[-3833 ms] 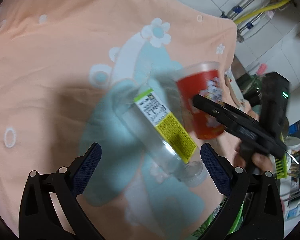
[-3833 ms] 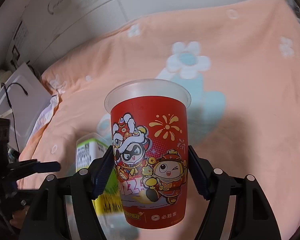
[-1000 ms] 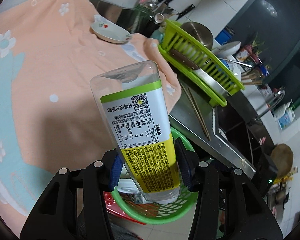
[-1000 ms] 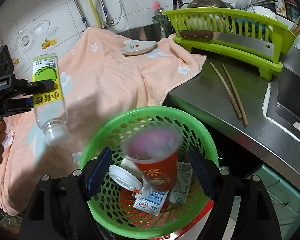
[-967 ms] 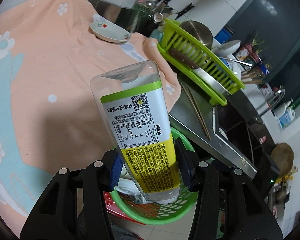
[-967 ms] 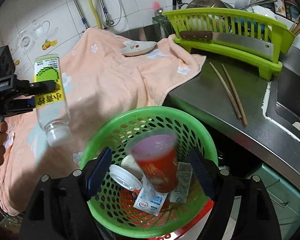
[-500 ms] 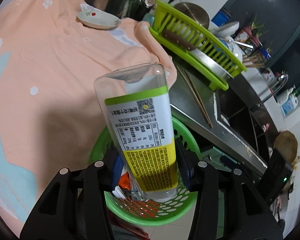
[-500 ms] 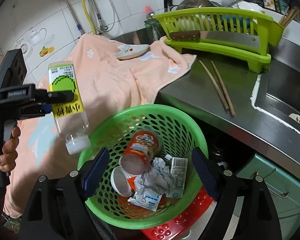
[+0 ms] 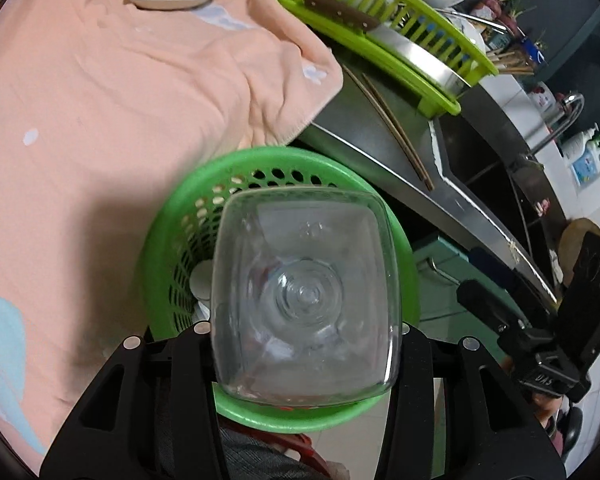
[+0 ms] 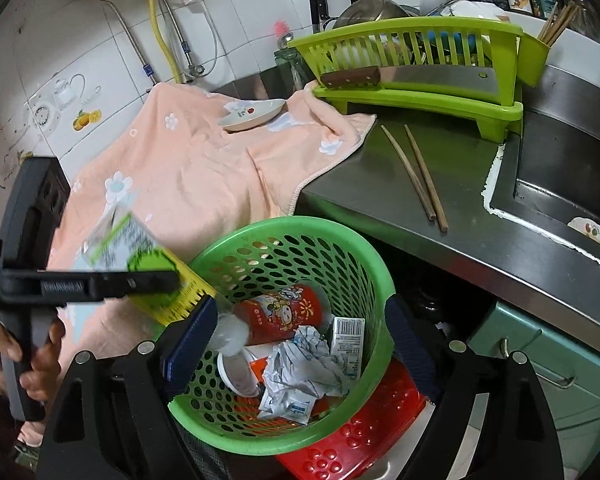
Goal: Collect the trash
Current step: 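Carry the cup and bottle over the green basket and open both tools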
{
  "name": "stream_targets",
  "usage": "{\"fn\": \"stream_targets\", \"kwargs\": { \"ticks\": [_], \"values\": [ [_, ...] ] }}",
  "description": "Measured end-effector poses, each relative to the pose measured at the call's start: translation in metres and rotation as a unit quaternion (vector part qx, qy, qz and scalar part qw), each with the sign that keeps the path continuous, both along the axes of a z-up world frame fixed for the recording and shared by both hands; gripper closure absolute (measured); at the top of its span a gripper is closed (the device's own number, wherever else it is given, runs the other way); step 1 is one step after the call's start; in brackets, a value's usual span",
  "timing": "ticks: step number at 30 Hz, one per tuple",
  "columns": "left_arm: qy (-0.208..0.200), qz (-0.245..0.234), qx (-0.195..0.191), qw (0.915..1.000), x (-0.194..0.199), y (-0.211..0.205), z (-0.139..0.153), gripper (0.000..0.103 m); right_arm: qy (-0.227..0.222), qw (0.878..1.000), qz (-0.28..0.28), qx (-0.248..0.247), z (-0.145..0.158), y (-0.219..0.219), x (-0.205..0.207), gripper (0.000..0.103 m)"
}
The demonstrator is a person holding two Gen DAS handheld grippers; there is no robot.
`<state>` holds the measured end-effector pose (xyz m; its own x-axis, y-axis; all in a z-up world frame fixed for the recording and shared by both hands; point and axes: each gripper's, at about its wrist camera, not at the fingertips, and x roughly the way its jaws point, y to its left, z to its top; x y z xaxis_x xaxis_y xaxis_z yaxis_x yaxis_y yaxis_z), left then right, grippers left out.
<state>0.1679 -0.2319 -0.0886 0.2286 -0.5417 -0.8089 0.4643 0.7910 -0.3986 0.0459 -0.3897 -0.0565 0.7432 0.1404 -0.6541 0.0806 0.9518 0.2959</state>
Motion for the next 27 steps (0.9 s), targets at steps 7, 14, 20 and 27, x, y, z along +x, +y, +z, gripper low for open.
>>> {"fn": "stream_targets", "kwargs": {
  "ticks": [7, 14, 20, 27],
  "values": [
    [0.055, -0.041, -0.016, 0.9975, -0.005, -0.015, -0.016, 0.059, -0.004, 1.0, -0.005, 0.002, 0.001, -0.001, -0.003, 0.02],
    [0.041, -0.02, 0.011, 0.9989, -0.003, -0.01, -0.023, 0.035, -0.002, 1.0, -0.012, 0.005, 0.001, -0.006, -0.006, 0.02],
    [-0.008, -0.012, 0.027, 0.9995, -0.001, -0.001, -0.006, 0.027, -0.002, 1.0, -0.012, 0.008, 0.0, -0.007, -0.004, 0.02],
    [-0.051, 0.002, 0.036, 0.998, -0.003, 0.018, 0.007, 0.017, 0.0, 1.0, 0.001, 0.008, 0.001, 0.001, 0.001, 0.02]
  ]
}}
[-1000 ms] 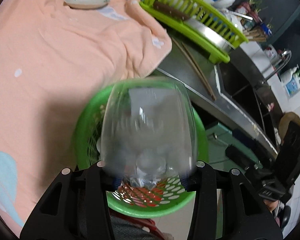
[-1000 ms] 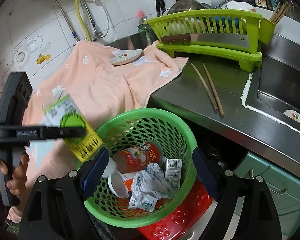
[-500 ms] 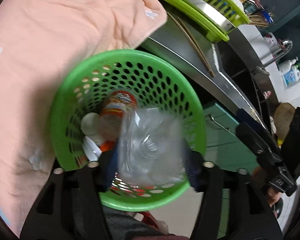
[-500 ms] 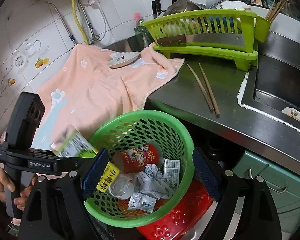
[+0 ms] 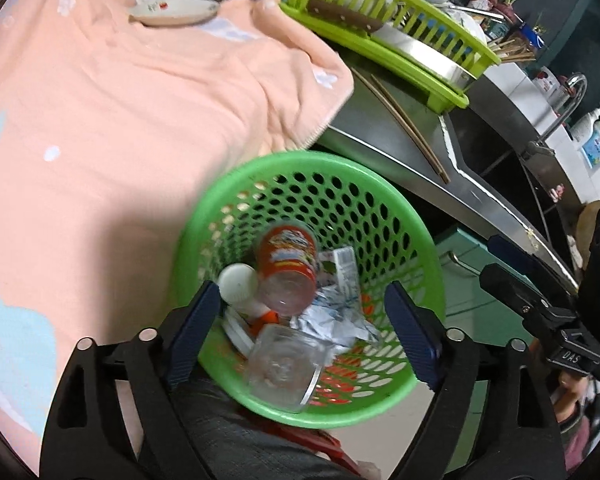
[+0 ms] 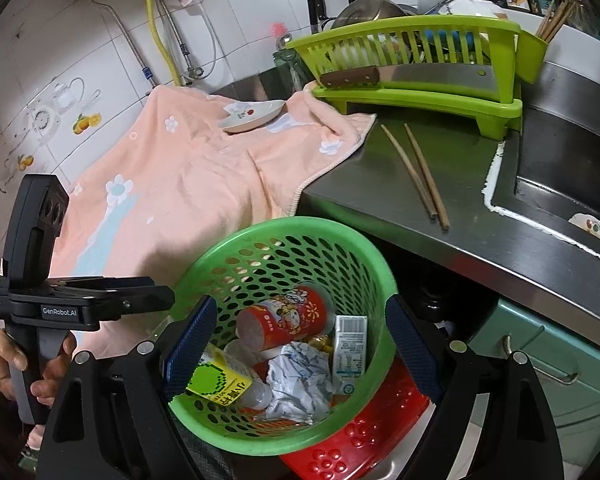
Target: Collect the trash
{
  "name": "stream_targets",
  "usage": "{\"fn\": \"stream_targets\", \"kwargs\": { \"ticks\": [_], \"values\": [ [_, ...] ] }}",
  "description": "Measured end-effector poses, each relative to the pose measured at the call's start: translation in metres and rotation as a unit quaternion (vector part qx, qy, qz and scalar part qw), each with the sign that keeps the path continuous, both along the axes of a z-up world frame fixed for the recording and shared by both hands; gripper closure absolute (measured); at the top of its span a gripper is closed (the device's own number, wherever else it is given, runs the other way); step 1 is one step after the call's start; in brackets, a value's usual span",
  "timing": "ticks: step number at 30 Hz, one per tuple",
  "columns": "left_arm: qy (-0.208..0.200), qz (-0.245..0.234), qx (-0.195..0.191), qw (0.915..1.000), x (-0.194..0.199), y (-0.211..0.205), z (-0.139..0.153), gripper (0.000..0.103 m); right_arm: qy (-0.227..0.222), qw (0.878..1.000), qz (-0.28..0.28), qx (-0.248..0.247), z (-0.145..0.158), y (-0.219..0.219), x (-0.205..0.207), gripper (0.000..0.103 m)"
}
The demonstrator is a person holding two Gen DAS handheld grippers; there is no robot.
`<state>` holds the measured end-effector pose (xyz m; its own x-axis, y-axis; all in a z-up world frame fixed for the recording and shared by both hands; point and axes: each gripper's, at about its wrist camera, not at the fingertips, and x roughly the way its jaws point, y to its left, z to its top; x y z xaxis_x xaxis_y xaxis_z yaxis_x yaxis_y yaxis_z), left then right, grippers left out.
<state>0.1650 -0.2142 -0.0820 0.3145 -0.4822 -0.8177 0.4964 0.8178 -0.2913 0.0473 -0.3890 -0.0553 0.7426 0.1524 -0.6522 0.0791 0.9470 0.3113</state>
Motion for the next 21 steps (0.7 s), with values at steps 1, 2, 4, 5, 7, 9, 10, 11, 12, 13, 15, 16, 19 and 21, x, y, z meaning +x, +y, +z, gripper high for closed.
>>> {"fn": "stream_targets", "kwargs": {
  "ticks": [1, 2, 4, 5, 7, 9, 10, 11, 12, 13, 15, 16, 19, 21],
  "values": [
    [-0.01, 0.004, 0.001, 0.9999, -0.001, 0.004, 0.003, 0.017, 0.001, 1.0, 0.001, 0.0, 0.0, 0.002, 0.001, 0.02],
    [-0.017, 0.005, 0.001, 0.9998, -0.002, 0.006, 0.005, 0.015, 0.002, 1.0, 0.004, -0.001, 0.001, 0.005, 0.001, 0.019],
    [-0.037, 0.015, 0.004, 0.9992, -0.004, 0.013, 0.01, 0.012, 0.002, 1.0, 0.008, -0.004, 0.002, 0.01, 0.002, 0.018],
    [-0.049, 0.021, 0.006, 0.9986, -0.005, 0.018, 0.013, 0.01, 0.002, 1.0, 0.009, -0.01, 0.003, 0.014, 0.003, 0.018],
    [-0.062, 0.029, 0.006, 0.9976, -0.006, 0.025, 0.018, 0.008, 0.004, 1.0, 0.013, -0.021, 0.005, 0.022, 0.004, 0.018],
    [-0.076, 0.041, 0.003, 0.9962, -0.008, 0.034, 0.023, 0.005, 0.006, 0.999, 0.015, -0.03, 0.006, 0.028, 0.006, 0.018],
    [-0.084, 0.045, 0.003, 0.9954, -0.009, 0.037, 0.026, 0.005, 0.008, 0.999, 0.016, -0.038, 0.006, 0.033, 0.007, 0.018],
    [-0.096, 0.051, 0.006, 0.994, -0.011, 0.042, 0.029, 0.005, 0.01, 0.999, 0.017, -0.043, 0.007, 0.035, 0.007, 0.018],
    [-0.105, 0.054, 0.009, 0.9929, -0.013, 0.045, 0.031, 0.005, 0.011, 0.999, 0.018, -0.046, 0.007, 0.038, 0.007, 0.018],
    [-0.115, 0.057, 0.013, 0.9916, -0.014, 0.048, 0.033, 0.005, 0.011, 0.998, 0.02, -0.05, 0.007, 0.043, 0.007, 0.017],
    [-0.125, 0.063, 0.016, 0.99, -0.017, 0.054, 0.036, 0.005, 0.012, 0.998, 0.022, -0.057, 0.008, 0.05, 0.007, 0.017],
    [-0.128, 0.066, 0.017, 0.9894, -0.018, 0.057, 0.036, 0.005, 0.012, 0.998, 0.022, -0.059, 0.008, 0.052, 0.007, 0.016],
    [-0.141, 0.08, 0.02, 0.9866, -0.022, 0.066, 0.039, 0.005, 0.012, 0.997, 0.019, -0.068, 0.01, 0.061, 0.008, 0.015],
    [-0.148, 0.089, 0.018, 0.9848, -0.025, 0.074, 0.041, 0.005, 0.01, 0.997, 0.018, -0.069, 0.013, 0.066, 0.007, 0.015]
  ]
}}
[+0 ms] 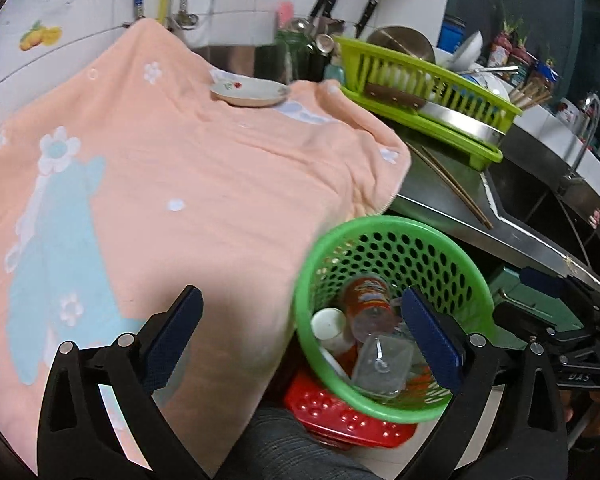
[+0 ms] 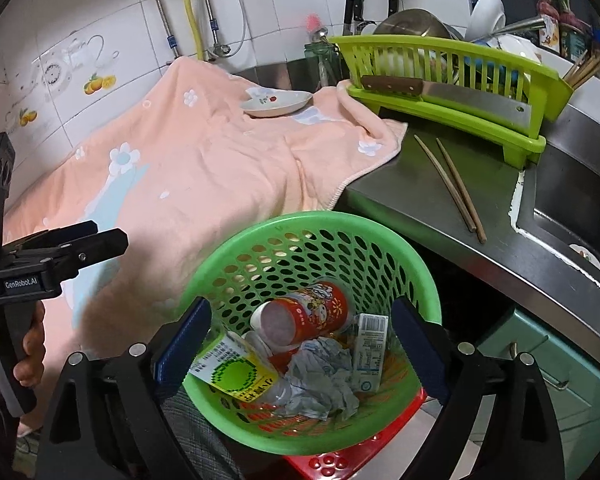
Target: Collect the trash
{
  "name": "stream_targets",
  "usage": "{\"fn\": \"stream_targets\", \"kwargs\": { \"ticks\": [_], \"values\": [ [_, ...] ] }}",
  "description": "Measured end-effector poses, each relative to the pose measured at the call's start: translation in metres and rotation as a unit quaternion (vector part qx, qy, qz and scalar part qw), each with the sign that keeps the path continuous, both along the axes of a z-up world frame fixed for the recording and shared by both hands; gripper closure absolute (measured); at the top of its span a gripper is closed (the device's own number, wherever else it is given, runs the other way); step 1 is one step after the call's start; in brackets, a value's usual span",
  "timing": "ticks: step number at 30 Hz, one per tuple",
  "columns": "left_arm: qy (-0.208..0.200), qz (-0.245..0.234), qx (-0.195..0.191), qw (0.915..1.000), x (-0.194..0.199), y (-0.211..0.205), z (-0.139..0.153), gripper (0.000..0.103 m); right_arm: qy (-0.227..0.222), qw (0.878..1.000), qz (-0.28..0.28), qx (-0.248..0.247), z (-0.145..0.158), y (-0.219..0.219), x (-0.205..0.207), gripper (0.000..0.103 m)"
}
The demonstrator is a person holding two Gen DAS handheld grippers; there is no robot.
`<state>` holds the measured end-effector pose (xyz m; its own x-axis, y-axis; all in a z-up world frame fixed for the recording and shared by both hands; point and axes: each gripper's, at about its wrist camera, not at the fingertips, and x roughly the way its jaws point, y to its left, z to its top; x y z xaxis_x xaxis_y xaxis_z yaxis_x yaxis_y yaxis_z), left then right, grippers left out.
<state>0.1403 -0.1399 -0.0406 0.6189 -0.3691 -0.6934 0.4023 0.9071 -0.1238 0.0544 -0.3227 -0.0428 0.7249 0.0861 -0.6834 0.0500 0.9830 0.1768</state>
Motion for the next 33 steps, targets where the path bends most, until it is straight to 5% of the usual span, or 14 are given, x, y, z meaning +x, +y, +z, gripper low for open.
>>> {"fn": "stream_targets", "kwargs": {
  "ticks": [11, 33],
  "values": [
    [-0.025, 0.027, -0.021, 0.9991, -0.021, 0.035, 0.009, 0.005, -0.02, 1.0, 0.008, -0.012, 0.015, 0.032, -0.004, 0.014],
    [-0.083, 0.054, 0.001, 0.9951, -0.063, 0.066, 0.023, 0.005, -0.051, 0.999, 0.001, -0.009, 0.029, 0.057, -0.028, 0.012]
  ]
}}
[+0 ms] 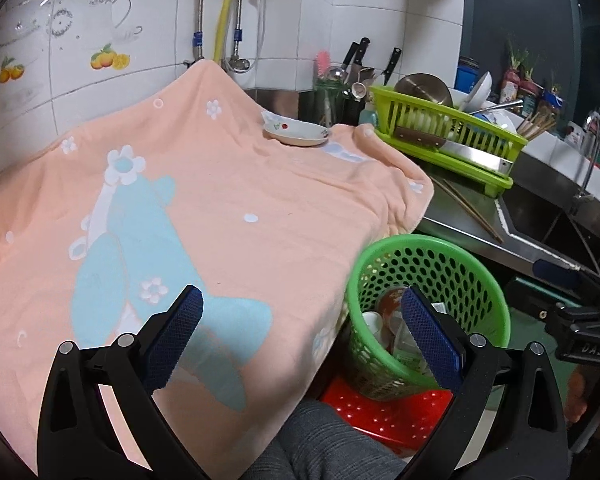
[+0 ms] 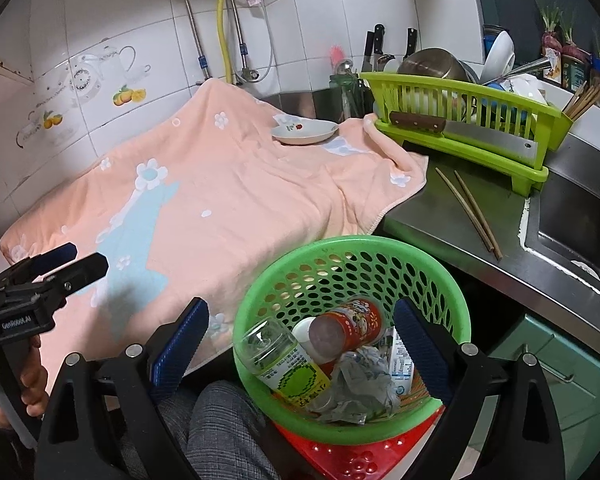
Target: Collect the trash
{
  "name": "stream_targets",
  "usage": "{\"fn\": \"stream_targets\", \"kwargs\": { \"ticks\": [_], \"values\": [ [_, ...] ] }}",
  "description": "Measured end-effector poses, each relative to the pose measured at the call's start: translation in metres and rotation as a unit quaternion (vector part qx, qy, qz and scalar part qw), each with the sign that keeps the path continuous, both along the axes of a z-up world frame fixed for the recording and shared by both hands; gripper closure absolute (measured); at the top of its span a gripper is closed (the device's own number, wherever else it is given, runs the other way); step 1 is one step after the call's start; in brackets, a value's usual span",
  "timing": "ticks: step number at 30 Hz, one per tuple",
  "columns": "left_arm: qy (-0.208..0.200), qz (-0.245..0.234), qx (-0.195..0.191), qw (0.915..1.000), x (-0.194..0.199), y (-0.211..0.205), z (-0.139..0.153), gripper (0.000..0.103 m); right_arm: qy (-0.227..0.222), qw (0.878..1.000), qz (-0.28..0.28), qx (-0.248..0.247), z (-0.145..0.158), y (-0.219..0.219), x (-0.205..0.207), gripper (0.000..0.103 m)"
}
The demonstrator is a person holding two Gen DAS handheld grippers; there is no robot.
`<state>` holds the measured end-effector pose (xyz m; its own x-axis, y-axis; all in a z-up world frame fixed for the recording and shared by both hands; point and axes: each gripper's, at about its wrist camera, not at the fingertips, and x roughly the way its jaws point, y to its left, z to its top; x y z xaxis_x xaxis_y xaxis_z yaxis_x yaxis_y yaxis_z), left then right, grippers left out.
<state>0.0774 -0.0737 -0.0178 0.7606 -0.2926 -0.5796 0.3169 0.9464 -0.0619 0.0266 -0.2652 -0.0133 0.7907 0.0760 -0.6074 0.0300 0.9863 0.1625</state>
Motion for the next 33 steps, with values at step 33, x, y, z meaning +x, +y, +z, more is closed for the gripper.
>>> {"fn": "stream_targets", "kwargs": {
  "ticks": [33],
  "values": [
    [-0.034, 0.002, -0.013, 0.9993, -0.028, 0.016, 0.012, 0.005, -0.021, 0.999, 0.008, -0.024, 0.014, 0.018, -0.019, 0.01]
  ]
}}
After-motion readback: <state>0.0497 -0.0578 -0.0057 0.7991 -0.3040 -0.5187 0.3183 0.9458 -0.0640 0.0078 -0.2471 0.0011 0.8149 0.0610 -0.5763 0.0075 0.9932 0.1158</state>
